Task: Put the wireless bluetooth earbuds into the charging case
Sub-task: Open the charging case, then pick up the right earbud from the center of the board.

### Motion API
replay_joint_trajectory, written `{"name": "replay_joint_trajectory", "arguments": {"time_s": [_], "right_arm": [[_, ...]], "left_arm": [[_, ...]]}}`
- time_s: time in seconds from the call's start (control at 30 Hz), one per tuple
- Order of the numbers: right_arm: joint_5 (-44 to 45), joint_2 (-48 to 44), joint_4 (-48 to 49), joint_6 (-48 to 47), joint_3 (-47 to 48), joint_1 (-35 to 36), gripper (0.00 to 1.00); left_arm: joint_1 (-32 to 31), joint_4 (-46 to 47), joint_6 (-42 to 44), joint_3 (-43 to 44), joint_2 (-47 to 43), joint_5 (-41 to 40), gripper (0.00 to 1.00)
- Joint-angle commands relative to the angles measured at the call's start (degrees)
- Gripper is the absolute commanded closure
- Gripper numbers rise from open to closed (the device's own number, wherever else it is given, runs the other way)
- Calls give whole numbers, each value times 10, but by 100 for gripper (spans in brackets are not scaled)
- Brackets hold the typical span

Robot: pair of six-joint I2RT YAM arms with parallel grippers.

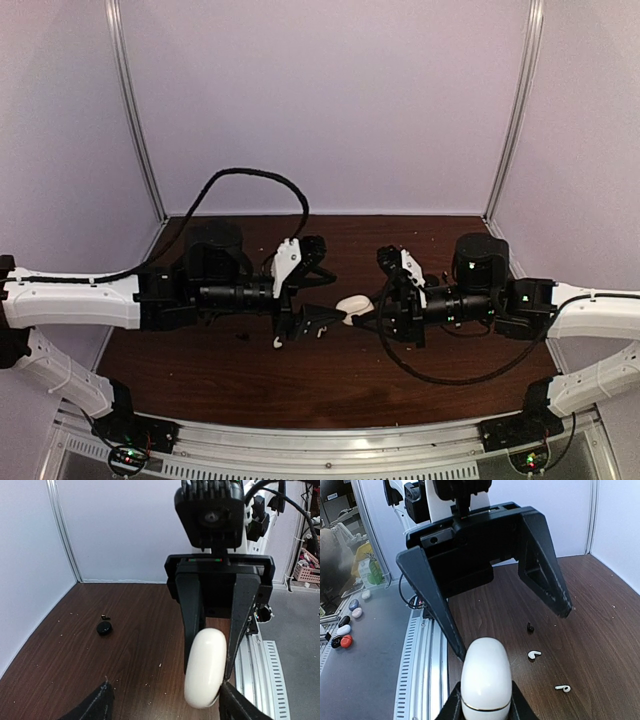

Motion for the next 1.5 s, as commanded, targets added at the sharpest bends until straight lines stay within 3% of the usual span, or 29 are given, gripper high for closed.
{"name": "replay_joint_trajectory", "arguments": {"time_s": [0.0, 0.6, 0.8, 1.03, 1.17, 1.33, 1.47], "right_arm": [[-19, -5, 18, -1, 12, 4, 100], [-38, 0, 7, -16, -1, 4, 100], [-25, -8, 8, -12, -3, 3, 100], [0, -27, 27, -2, -24, 1, 100], [10, -53, 35, 22, -41, -3, 100], [13, -95, 79, 54, -94, -7, 100], [2, -132, 113, 62, -129, -7, 100]], "left_arm": [[0, -3, 4, 26, 22, -1, 28], [33, 47, -53, 7, -11, -39, 43], [33, 45, -47, 5, -16, -44, 42], [34, 50, -41, -25, -56, -60, 33], [58, -8, -85, -26, -58, -81, 26], [105, -164, -151, 7, 28, -87, 30], [125, -198, -170, 16, 67, -67, 31]]}}
